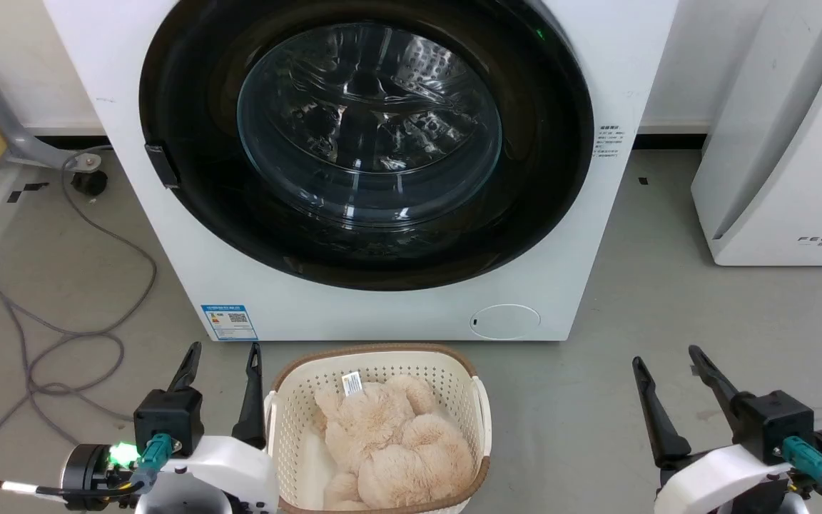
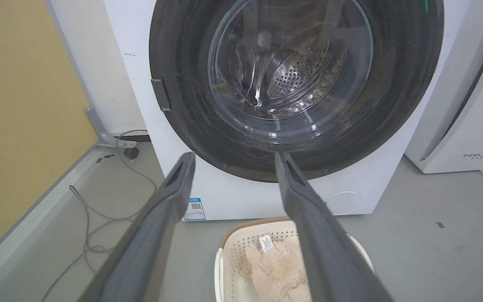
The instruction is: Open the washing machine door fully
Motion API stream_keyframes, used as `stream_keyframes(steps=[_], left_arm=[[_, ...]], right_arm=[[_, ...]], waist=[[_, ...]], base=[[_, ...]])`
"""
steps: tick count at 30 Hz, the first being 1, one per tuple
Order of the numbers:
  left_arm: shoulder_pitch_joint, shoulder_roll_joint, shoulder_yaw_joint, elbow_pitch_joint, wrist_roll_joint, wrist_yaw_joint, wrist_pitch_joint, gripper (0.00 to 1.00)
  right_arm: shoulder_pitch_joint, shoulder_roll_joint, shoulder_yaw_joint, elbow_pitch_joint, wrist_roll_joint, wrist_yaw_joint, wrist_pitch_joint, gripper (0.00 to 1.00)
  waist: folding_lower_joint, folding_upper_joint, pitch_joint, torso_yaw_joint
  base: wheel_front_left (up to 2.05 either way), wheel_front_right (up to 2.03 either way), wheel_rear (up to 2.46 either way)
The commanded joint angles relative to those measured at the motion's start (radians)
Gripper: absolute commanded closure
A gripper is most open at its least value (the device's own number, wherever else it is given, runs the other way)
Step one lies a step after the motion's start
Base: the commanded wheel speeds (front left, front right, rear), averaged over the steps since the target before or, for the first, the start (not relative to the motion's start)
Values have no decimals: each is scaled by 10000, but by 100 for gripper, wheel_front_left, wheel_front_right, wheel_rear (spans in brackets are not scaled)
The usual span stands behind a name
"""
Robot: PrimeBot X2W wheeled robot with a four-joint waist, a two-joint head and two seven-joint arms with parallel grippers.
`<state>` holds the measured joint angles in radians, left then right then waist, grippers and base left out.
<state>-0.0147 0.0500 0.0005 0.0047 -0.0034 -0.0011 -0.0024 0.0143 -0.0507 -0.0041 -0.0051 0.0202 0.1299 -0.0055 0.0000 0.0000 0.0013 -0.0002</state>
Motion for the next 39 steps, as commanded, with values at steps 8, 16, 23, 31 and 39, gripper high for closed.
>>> stream_keyframes(steps=[8, 16, 23, 31, 39], left_arm=[[-23, 0, -124, -1, -150, 213, -260, 0], [-27, 0, -211, -4, -240, 352, -427, 0], [-33, 1, -283, -9, -308, 468, -574, 0], [-104, 1, -352, -43, -356, 567, -740, 0], [-266, 1, -396, -94, -392, 669, -908, 0]], right_arm=[[-10, 1, -102, -176, 665, 1, -239, 0], [-66, 1, -233, -165, 1984, 1, -406, 100], [-260, 1, -349, 76, 3769, 2, -552, 100], [-961, 1, -732, 677, 5760, 2, -609, 100], [-1978, -167, -1253, 1435, 7036, 3, -486, 100]], waist=[[0, 0, 19, 2], [0, 0, 27, 10], [0, 0, 43, 19], [0, 0, 191, 57], [0, 0, 514, 142]], base=[[0, 0, 0], [0, 0, 0], [0, 0, 0], [0, 0, 0], [0, 0, 0]])
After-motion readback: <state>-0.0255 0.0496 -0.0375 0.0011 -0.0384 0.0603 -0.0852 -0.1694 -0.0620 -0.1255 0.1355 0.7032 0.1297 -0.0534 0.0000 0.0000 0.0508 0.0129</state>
